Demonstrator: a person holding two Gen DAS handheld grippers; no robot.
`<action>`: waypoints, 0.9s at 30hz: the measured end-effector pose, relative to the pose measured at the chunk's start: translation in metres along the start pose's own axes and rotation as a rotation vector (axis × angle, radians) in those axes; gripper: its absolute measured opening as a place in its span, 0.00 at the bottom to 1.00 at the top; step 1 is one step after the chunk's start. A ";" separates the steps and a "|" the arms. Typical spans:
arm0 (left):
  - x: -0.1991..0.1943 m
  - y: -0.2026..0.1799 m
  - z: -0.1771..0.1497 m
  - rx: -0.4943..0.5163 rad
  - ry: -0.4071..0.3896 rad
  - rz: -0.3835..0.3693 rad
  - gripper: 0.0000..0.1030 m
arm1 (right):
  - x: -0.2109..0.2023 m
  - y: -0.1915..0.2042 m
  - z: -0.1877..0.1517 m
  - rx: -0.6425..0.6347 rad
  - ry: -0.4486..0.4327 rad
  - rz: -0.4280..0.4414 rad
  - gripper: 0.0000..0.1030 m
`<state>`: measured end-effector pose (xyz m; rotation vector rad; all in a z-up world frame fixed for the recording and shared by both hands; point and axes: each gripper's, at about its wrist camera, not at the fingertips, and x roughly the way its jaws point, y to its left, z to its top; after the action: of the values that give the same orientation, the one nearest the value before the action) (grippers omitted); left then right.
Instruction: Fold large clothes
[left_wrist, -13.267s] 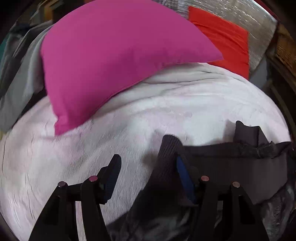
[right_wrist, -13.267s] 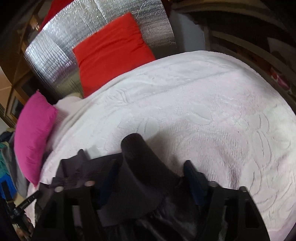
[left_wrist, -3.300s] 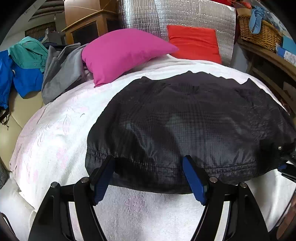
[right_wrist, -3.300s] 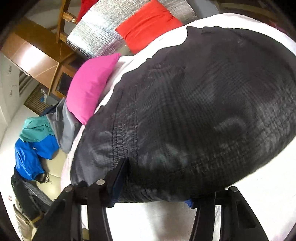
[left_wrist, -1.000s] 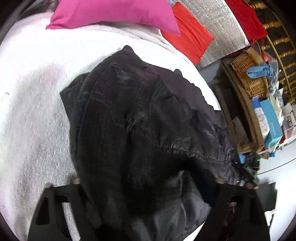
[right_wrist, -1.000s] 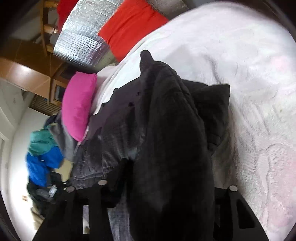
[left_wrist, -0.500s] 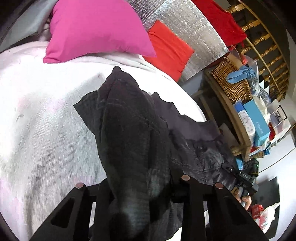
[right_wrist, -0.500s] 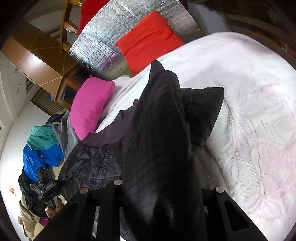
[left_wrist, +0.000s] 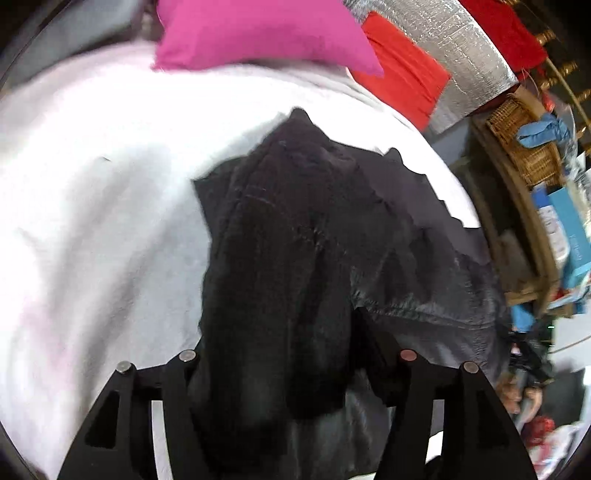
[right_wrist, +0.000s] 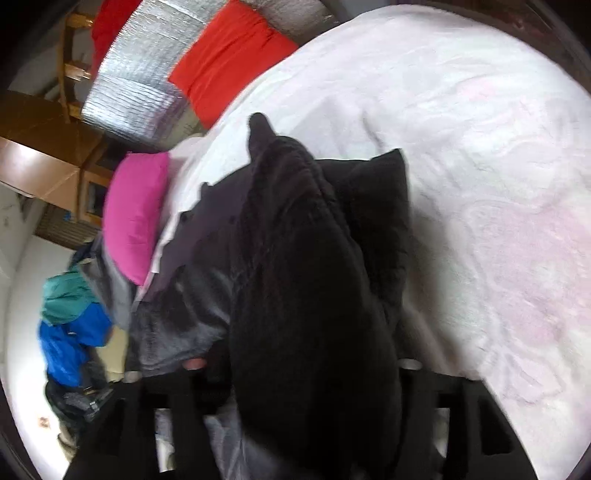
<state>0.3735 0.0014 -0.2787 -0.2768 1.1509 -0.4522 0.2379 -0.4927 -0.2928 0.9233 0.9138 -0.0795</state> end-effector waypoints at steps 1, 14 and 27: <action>-0.007 -0.001 -0.005 0.009 -0.023 0.023 0.61 | -0.007 0.000 -0.003 -0.010 -0.015 -0.014 0.69; -0.079 -0.021 -0.063 0.141 -0.269 0.416 0.77 | -0.105 0.035 -0.084 -0.224 -0.436 -0.073 0.68; -0.053 0.003 -0.037 0.034 -0.231 0.299 0.77 | -0.061 0.021 -0.015 -0.102 -0.367 -0.087 0.66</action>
<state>0.3219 0.0299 -0.2514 -0.1206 0.9376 -0.1702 0.1985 -0.4872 -0.2397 0.7429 0.6101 -0.2664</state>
